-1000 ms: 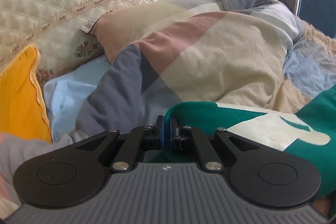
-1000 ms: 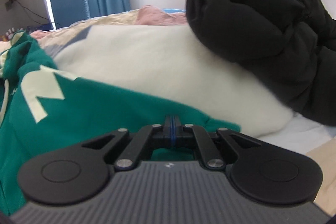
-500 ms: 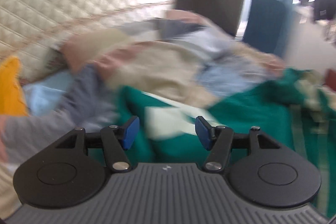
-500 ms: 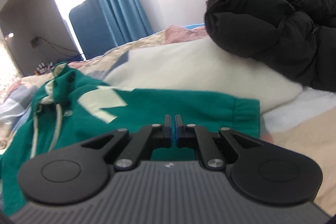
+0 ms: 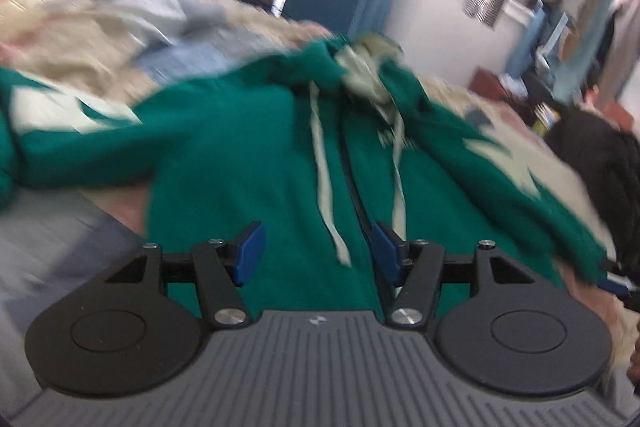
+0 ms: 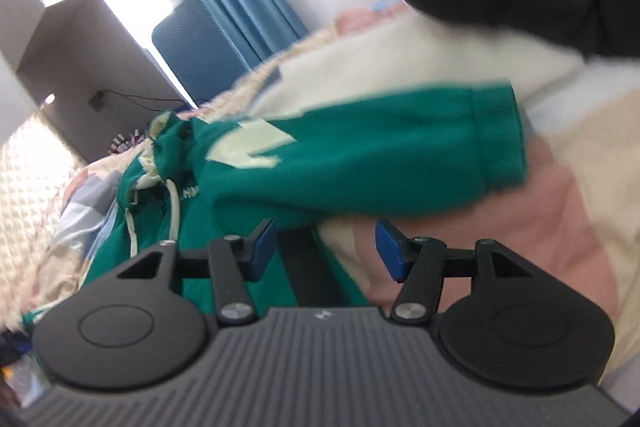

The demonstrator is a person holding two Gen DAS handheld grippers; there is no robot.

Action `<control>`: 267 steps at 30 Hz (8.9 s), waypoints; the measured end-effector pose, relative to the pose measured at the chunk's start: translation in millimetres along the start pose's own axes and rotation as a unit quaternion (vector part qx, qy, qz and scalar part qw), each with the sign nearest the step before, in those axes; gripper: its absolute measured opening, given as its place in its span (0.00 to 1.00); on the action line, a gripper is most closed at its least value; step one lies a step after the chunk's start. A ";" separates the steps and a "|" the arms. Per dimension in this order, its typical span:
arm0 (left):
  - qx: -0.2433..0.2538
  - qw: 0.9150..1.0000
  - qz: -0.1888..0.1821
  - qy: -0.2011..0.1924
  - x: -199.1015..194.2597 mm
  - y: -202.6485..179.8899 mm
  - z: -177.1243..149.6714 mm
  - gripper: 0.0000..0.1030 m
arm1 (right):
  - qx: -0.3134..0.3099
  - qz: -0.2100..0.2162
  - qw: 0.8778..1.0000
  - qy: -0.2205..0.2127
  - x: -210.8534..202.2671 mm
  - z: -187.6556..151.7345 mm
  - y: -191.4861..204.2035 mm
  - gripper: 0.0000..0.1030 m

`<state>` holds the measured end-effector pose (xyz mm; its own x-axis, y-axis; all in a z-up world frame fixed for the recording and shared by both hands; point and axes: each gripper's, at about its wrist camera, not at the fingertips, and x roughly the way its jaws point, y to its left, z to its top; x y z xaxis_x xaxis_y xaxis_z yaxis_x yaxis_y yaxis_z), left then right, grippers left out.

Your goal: Fold large clothes

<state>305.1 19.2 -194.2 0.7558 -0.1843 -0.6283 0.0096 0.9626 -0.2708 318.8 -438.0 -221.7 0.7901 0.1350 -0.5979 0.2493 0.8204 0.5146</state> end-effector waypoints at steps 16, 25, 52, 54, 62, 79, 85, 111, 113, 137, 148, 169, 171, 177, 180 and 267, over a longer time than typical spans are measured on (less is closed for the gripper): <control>-0.069 0.997 -0.036 -0.001 71.3 33.8 -20.2 0.63 | 0.130 -0.008 0.990 -0.062 77.4 11.7 -35.0 0.79; -0.096 0.995 -0.041 -0.002 78.8 48.9 -9.4 0.62 | 0.056 -0.078 0.989 -0.116 68.3 47.8 -3.8 0.12; -0.054 0.998 0.025 0.012 92.1 54.3 -9.1 0.62 | -0.085 -0.232 0.930 -0.271 70.7 190.0 -47.8 0.12; -0.059 0.998 0.026 0.012 92.0 55.7 -7.8 0.62 | -0.078 -0.218 0.935 -0.269 65.1 191.3 -54.9 0.14; -0.064 0.998 0.025 0.003 73.9 59.6 -7.2 0.62 | -0.026 -0.179 0.960 -0.215 19.9 172.8 -45.2 0.36; -0.116 0.993 0.018 0.007 -17.1 92.6 -13.5 0.63 | -0.084 0.026 0.996 -0.023 -71.8 24.4 -4.3 0.79; -0.138 0.990 0.032 -0.003 -45.4 108.7 -14.7 0.63 | -0.133 0.068 0.989 0.004 -78.8 2.8 12.3 0.79; -0.158 0.974 0.077 0.143 -4.4 116.3 -58.7 0.61 | -0.136 0.065 0.970 0.191 9.5 -41.4 -19.4 0.73; -0.157 0.973 0.075 0.153 -1.1 114.6 -58.6 0.53 | -0.164 0.067 0.964 0.197 5.7 -43.8 -12.7 0.65; -0.162 0.974 0.060 0.148 -103.1 139.6 -33.2 0.04 | -0.301 0.031 0.930 0.208 -86.0 -38.1 86.0 0.17; -0.118 0.983 0.074 0.121 -107.8 130.5 -26.1 0.29 | -0.218 -0.011 0.950 0.224 -75.5 -44.6 72.1 0.44; 0.010 0.998 -0.041 -0.054 -97.8 -4.2 58.5 0.51 | -0.196 0.100 0.974 0.060 -86.9 -47.1 215.2 0.46; 0.018 0.998 -0.035 -0.049 -81.9 -8.7 48.8 0.51 | -0.199 0.097 0.974 0.059 -73.2 -58.9 219.7 0.45; 0.040 0.999 -0.009 -0.004 -20.9 0.2 14.5 0.51 | -0.227 0.052 0.971 0.056 -33.1 -90.2 219.5 0.46; 0.039 0.999 -0.006 0.012 3.9 7.2 1.3 0.51 | -0.242 0.036 0.967 0.072 -9.8 -101.3 214.7 0.46; 0.022 0.996 -0.078 -0.036 250.1 27.6 297.4 0.03 | -0.292 0.137 0.944 -0.072 230.1 95.4 332.5 0.18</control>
<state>689.0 58.8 -141.9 0.7877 -0.3188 -0.5272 0.1579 0.9316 -0.3275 636.9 -187.1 -129.5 0.8586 0.3437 -0.3804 -0.2933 0.9379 0.1854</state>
